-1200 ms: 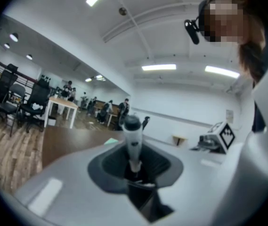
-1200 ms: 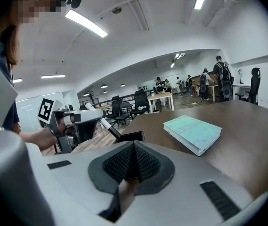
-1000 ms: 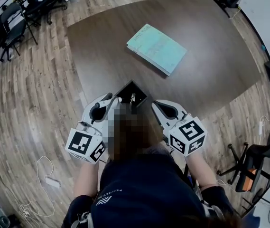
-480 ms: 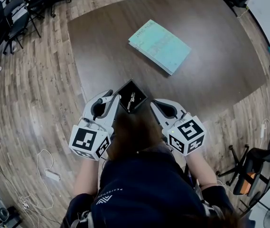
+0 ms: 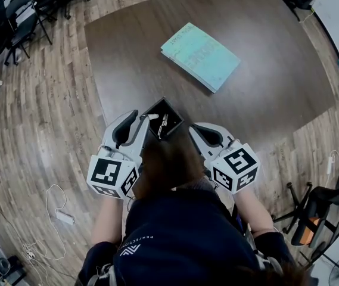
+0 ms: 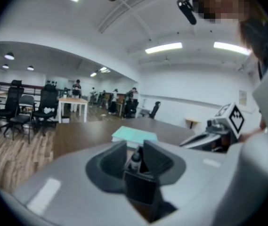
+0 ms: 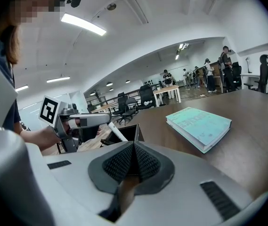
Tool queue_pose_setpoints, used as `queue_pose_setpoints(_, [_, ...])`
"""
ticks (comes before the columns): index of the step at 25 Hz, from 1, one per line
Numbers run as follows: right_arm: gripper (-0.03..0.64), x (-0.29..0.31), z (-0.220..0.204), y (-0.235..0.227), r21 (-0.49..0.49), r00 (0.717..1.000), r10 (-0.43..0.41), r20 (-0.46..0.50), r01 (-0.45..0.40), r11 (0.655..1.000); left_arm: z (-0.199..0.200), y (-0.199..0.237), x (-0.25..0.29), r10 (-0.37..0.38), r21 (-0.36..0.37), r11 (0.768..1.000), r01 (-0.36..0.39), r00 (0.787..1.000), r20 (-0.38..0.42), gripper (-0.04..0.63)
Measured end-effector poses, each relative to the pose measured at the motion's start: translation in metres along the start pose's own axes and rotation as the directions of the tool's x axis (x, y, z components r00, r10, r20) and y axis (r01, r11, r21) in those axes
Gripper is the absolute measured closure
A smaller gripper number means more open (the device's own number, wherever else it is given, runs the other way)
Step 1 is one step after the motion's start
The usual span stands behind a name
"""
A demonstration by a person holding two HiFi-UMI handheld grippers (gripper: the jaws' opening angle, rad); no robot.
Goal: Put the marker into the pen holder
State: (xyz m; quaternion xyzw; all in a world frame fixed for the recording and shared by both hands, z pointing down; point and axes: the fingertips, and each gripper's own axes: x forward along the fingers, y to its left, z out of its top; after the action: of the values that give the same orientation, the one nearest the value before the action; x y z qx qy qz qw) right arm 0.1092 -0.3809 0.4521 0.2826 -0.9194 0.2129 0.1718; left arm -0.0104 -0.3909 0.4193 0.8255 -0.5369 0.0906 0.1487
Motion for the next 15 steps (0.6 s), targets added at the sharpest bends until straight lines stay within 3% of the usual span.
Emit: queue_pose_setpoints(15, [0.615, -0.005, 0.008, 0.002, -0.019, 1.0, -0.007, 0.013, 0.007, 1.0, 0.006, 0.004, -0.015, 0.008, -0.057, 0.998, -0.005, 0.998, 0.055, 0.512])
